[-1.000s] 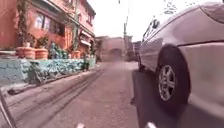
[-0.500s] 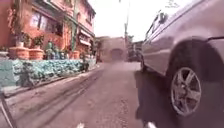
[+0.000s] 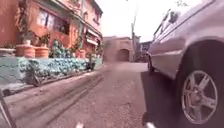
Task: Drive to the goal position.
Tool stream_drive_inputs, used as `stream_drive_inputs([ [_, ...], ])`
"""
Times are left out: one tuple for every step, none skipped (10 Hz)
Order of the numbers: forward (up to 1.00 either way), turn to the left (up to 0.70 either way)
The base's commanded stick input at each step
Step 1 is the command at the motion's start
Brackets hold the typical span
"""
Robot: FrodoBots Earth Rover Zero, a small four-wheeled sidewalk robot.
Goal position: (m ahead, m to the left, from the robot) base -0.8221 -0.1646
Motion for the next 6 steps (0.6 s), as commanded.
stream_drive_inputs([
  [0.05, 0.21],
  [0.05, 0.21],
  [0.05, 0.21],
  [0.05, 0.21],
  [0.05, 0.21],
  [0.05, 0.21],
])
